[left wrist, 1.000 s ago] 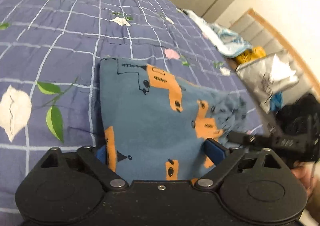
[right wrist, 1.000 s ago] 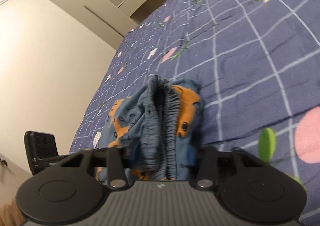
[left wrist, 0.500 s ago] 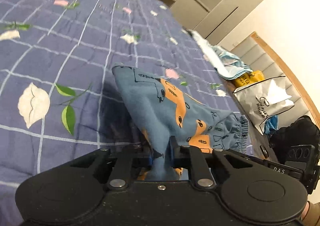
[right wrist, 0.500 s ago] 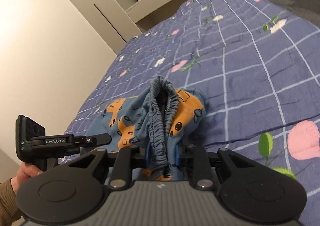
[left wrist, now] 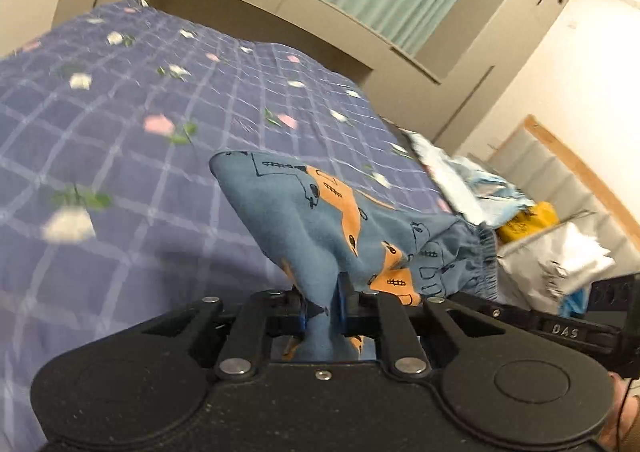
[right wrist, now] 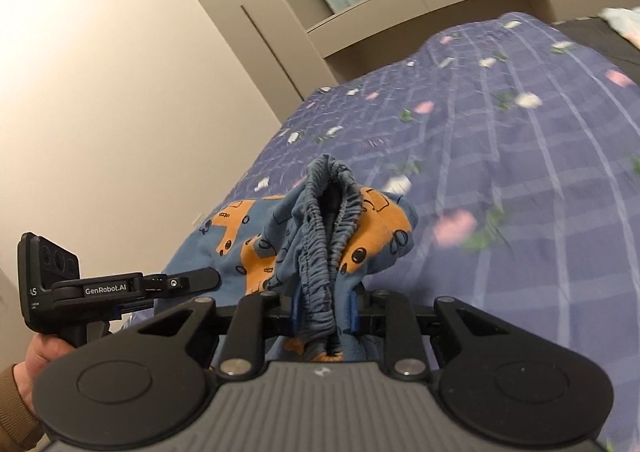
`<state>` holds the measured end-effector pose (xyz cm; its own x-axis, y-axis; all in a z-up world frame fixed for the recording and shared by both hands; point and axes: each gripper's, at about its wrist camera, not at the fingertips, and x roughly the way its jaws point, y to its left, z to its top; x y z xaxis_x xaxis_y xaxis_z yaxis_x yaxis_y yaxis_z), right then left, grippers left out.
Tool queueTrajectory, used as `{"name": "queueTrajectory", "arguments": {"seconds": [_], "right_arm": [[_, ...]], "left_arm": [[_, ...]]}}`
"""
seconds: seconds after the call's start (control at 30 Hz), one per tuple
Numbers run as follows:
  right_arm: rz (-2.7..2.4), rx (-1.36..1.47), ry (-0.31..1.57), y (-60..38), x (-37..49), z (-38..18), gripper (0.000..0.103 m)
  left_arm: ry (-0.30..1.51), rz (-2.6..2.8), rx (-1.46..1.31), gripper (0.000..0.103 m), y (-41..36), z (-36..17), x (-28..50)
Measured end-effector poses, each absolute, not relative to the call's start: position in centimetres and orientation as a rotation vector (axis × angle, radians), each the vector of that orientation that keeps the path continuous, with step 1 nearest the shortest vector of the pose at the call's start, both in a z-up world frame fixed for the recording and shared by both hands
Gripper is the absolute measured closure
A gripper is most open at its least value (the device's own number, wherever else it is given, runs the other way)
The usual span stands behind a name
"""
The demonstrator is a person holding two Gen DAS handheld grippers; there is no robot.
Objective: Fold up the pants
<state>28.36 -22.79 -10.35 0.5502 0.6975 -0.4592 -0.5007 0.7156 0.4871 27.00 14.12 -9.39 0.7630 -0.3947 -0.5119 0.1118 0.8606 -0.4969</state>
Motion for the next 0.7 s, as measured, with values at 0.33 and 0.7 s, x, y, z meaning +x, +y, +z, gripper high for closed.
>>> {"name": "queueTrajectory", "arguments": {"seconds": [0.33, 0.7], "right_arm": [[0.631, 0.207, 0.825, -17.0, 38.4, -16.8, 0.072], [0.608, 0.141, 0.655, -21.4, 30.4, -12.7, 0.011]], "left_arm": [[0.798, -0.088, -0.324, 0.049, 15.0, -16.3, 34.4], [0.703, -0.073, -0.320, 0.001, 15.7, -11.8, 23.6]]}}
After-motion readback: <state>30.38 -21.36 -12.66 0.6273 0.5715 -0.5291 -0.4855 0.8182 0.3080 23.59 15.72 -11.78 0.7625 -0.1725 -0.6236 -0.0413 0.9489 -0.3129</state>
